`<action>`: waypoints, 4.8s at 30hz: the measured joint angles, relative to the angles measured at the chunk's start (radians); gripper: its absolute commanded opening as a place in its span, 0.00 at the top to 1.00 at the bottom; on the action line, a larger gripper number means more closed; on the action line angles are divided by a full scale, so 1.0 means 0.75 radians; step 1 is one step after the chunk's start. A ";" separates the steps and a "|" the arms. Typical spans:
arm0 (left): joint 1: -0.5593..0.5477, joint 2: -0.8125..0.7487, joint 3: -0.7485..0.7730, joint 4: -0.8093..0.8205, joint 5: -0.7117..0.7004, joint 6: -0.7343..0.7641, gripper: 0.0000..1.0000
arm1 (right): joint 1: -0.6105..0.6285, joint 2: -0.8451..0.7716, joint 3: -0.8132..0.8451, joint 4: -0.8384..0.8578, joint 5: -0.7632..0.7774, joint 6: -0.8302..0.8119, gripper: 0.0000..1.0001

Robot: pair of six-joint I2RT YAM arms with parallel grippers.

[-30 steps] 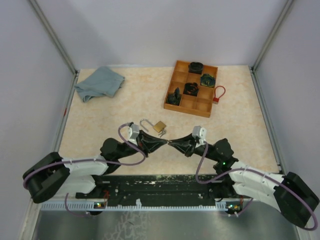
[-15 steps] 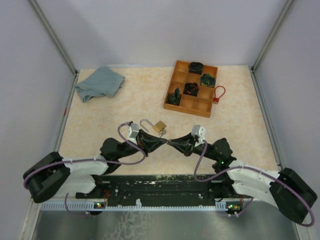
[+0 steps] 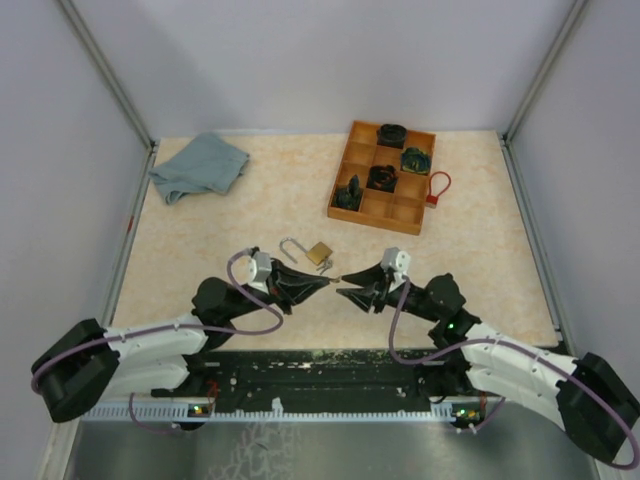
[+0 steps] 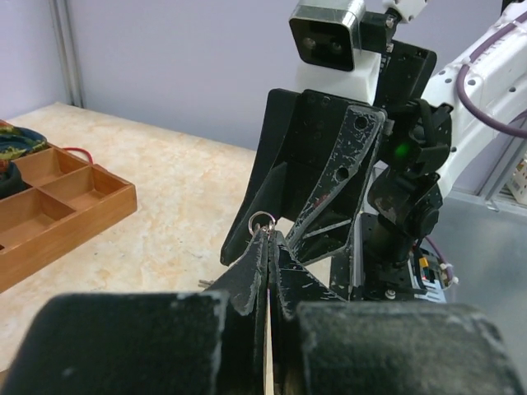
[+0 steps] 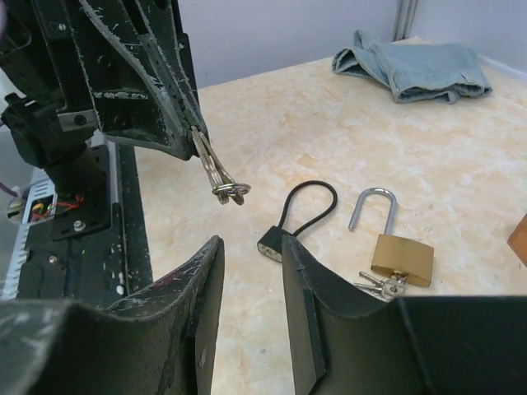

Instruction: Unlock with the key

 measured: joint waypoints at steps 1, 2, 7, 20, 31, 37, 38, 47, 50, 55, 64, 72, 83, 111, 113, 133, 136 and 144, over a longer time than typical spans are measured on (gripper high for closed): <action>0.000 -0.013 0.000 -0.015 0.001 0.013 1.00 | 0.000 -0.008 0.008 -0.024 0.005 -0.005 0.67; 0.000 -0.018 0.000 -0.023 0.001 0.021 1.00 | 0.000 -0.013 0.013 -0.041 0.009 -0.007 0.67; 0.000 -0.020 0.000 -0.084 0.002 0.066 1.00 | 0.000 -0.007 0.024 -0.078 0.005 -0.009 0.59; 0.000 -0.155 0.155 -0.730 0.042 0.350 1.00 | 0.000 -0.077 0.123 -0.249 -0.019 -0.154 0.59; 0.000 -0.125 0.192 -0.847 0.120 0.458 1.00 | 0.000 0.018 0.144 -0.289 -0.002 -0.145 0.62; 0.000 -0.148 0.192 -0.848 0.049 0.410 1.00 | 0.000 -0.035 0.129 -0.304 0.002 -0.171 0.61; 0.000 -0.149 0.192 -0.851 0.034 0.398 1.00 | 0.000 -0.045 0.122 -0.299 -0.006 -0.181 0.61; 0.000 -0.153 0.192 -0.875 -0.008 0.281 1.00 | 0.000 0.056 0.086 -0.218 -0.097 -0.264 0.57; 0.000 -0.161 0.192 -0.870 -0.006 0.260 1.00 | 0.000 0.128 0.086 -0.179 -0.127 -0.273 0.57; 0.000 -0.174 0.192 -0.859 0.007 0.237 1.00 | 0.000 0.212 0.048 -0.054 -0.152 -0.280 0.58; 0.000 -0.209 0.192 -0.808 0.041 0.205 1.00 | 0.000 0.333 0.034 0.078 -0.174 -0.288 0.68; 0.000 -0.214 0.192 -0.769 0.053 0.190 1.00 | 0.000 0.351 0.034 0.170 -0.209 -0.264 0.83; 0.000 -0.272 0.164 -0.761 -0.011 0.182 0.76 | 0.000 0.273 0.039 0.097 -0.225 -0.255 1.00; 0.008 -0.179 -0.008 -0.527 0.091 0.430 0.53 | 0.163 0.345 0.808 -1.472 -0.006 -0.467 1.00; 0.014 -0.155 -0.007 -0.518 0.153 0.441 0.54 | 0.175 0.355 0.837 -1.522 0.001 -0.507 1.00; 0.017 -0.028 0.053 -0.473 0.275 0.424 0.79 | 0.239 0.406 0.902 -1.652 0.032 -0.650 1.00; 0.017 -0.018 0.062 -0.480 0.290 0.421 0.91 | 0.239 0.406 0.902 -1.654 0.033 -0.658 1.00; 0.024 -0.002 0.102 -0.554 0.334 0.420 1.00 | 0.239 0.406 0.902 -1.677 0.037 -0.677 0.93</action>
